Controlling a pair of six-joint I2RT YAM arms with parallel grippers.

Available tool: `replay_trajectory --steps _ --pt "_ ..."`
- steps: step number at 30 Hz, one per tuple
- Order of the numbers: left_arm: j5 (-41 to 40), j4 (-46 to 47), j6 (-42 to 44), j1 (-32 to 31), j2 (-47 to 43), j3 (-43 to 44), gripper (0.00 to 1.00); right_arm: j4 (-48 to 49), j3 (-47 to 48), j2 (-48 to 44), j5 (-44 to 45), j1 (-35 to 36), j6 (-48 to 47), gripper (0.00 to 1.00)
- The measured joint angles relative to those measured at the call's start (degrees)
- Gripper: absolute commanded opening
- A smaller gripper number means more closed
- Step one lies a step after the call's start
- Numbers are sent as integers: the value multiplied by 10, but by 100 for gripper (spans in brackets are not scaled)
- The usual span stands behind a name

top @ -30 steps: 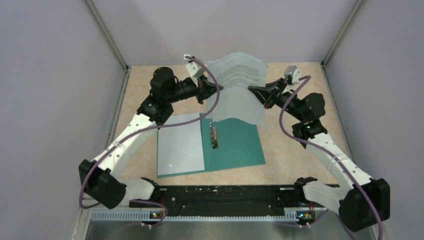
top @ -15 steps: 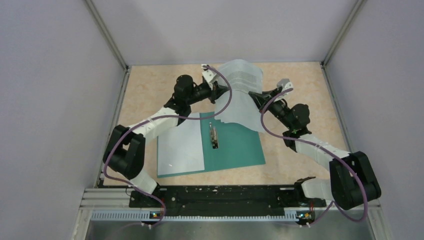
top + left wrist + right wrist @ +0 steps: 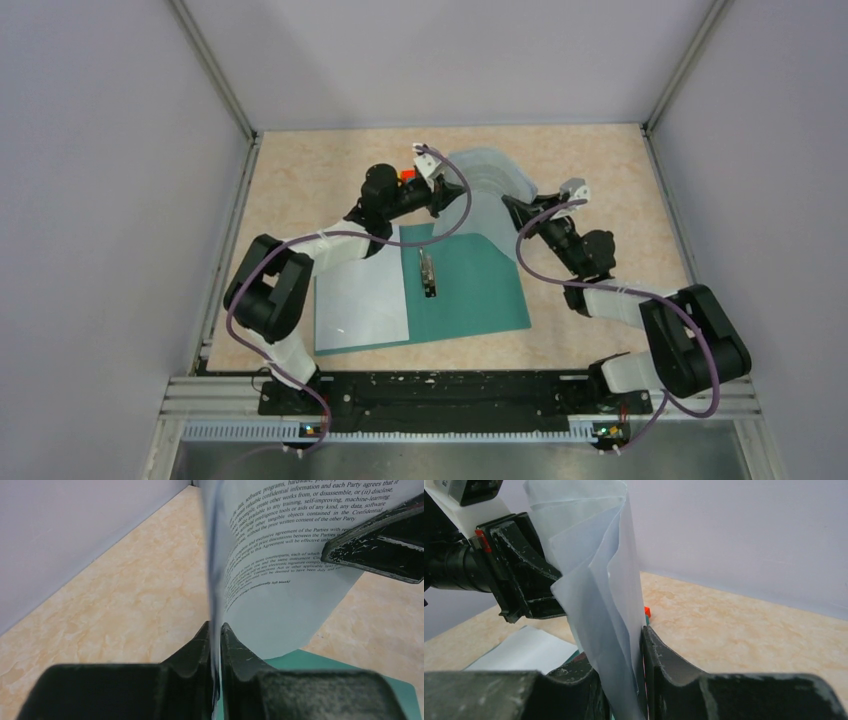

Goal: Put the files into the folder

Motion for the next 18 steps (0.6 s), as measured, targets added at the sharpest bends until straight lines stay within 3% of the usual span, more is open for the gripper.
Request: replay_trajectory --steps 8,18 --pt "0 19 -4 -8 8 -9 36 21 -11 14 -2 -8 10 32" --pt "0 30 -24 -9 33 -8 47 31 -10 34 -30 -40 37 47"
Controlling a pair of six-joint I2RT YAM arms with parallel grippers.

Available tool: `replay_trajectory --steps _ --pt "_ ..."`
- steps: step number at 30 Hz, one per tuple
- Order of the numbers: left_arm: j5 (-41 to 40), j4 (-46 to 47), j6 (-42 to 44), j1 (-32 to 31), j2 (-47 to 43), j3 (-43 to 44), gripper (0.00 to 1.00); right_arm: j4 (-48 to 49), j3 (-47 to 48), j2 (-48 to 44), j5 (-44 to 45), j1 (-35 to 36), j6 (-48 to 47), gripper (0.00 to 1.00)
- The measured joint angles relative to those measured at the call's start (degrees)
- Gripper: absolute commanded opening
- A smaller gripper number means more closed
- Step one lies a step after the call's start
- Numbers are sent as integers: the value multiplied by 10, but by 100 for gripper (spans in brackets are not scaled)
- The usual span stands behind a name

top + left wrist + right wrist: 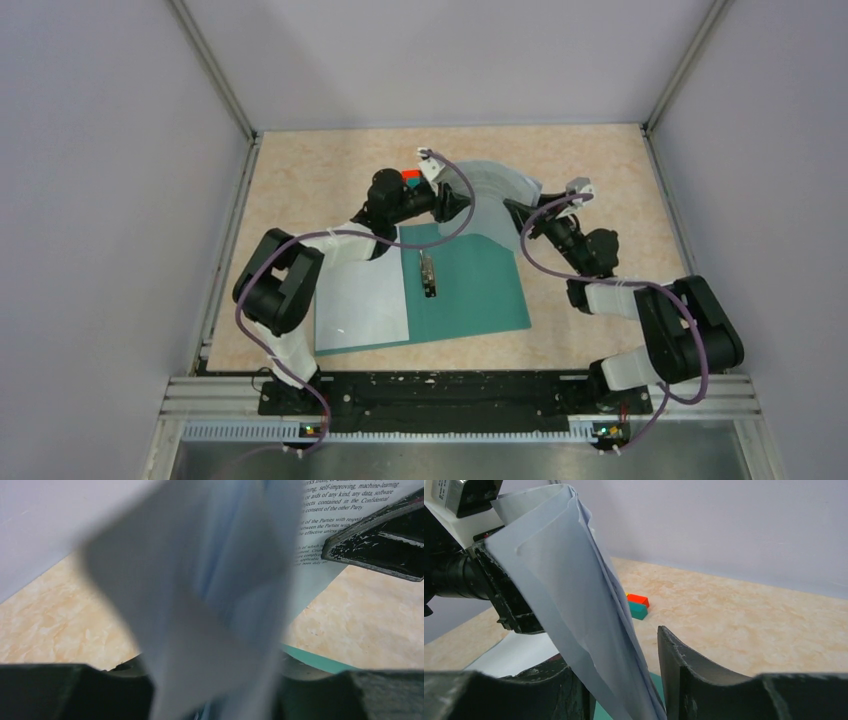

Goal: Put the files into the folder

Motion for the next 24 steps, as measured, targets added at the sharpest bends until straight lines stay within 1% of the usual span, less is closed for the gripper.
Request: replay_trajectory --steps 3,7,18,24 --pt "4 2 -5 0 5 3 49 -1 3 6 -14 -7 8 53" --pt "9 4 -13 0 6 9 50 0 21 20 -33 -14 17 57" --pt "35 6 -33 5 12 24 54 6 30 37 -77 -43 41 59" --pt "50 7 -45 14 14 27 55 36 18 41 -95 -46 52 58"
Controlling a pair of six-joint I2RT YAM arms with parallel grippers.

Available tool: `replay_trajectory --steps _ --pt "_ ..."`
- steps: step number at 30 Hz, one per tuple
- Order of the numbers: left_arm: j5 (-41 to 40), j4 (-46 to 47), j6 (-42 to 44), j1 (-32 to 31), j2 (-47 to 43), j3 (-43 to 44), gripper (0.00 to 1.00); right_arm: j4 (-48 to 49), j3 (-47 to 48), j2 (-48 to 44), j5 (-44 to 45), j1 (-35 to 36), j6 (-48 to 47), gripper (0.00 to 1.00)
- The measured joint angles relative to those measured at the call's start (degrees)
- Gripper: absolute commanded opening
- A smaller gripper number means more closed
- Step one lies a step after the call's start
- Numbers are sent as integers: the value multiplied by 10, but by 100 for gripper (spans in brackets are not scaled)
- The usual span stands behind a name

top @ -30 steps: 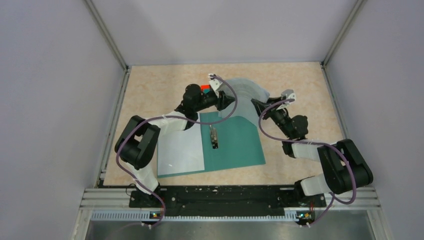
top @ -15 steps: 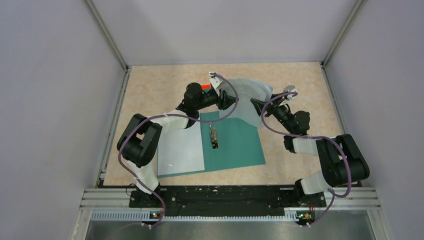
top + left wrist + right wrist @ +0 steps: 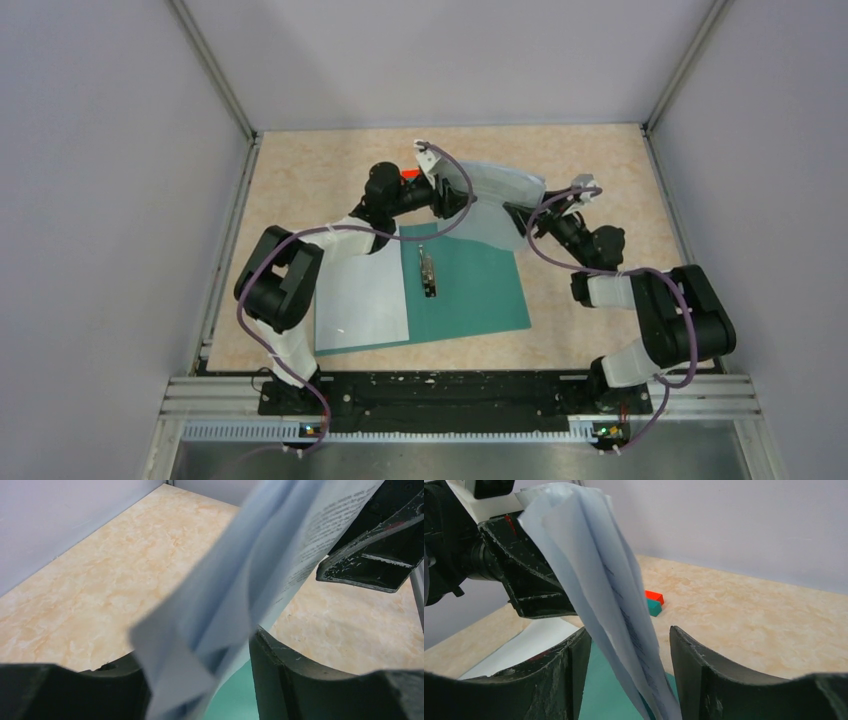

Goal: Put the files into the folder

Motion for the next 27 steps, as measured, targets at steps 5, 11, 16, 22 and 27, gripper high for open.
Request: replay_trajectory --steps 5,11,16,22,27 --pt "11 -1 -5 10 0 1 54 31 -13 21 -14 -14 18 55" --pt "30 -5 -13 14 0 16 55 50 -11 47 -40 -16 49 52" --pt "40 4 -29 14 12 28 55 52 -10 67 -50 -16 69 51" --pt "46 18 -59 14 33 28 54 55 -4 80 -53 -16 83 51" --pt "46 36 -74 14 35 28 54 54 11 98 -53 -15 90 51"
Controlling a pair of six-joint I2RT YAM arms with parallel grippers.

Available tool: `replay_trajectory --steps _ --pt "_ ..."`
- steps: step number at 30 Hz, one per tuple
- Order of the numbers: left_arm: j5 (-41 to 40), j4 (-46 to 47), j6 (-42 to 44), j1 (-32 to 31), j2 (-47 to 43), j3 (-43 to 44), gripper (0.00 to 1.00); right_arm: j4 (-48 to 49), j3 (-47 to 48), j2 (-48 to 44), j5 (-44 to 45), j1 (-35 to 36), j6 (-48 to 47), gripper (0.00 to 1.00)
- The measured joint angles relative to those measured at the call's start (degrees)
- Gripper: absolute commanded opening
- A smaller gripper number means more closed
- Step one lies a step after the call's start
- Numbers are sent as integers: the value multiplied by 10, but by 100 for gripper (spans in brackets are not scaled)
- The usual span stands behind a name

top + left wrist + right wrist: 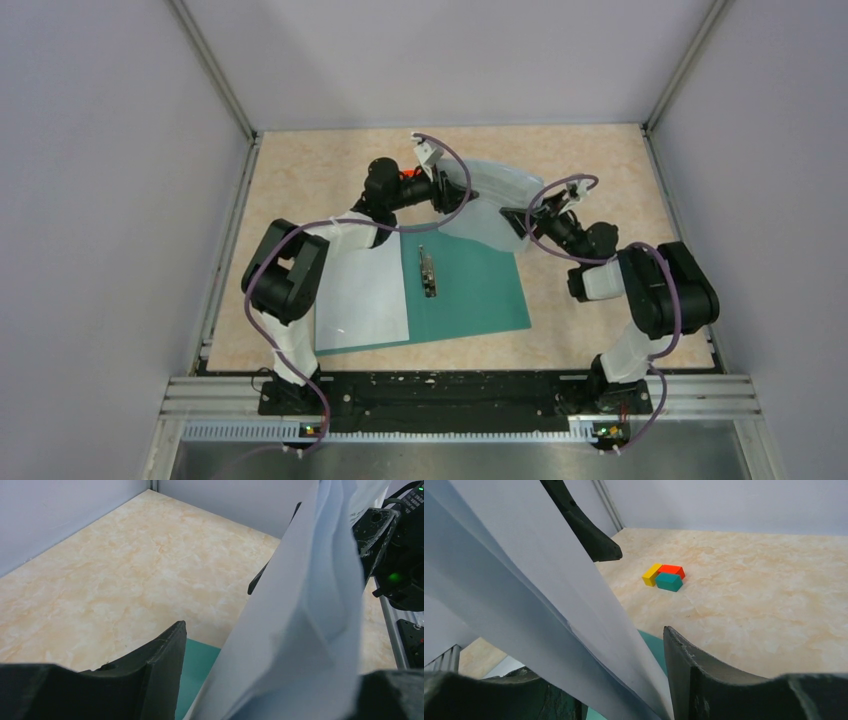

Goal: Put the files into the folder

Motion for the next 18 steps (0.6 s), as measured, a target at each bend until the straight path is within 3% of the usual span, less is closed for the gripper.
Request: replay_trajectory --steps 18 --pt "-1 30 -33 -6 2 6 54 7 20 26 9 12 17 49"
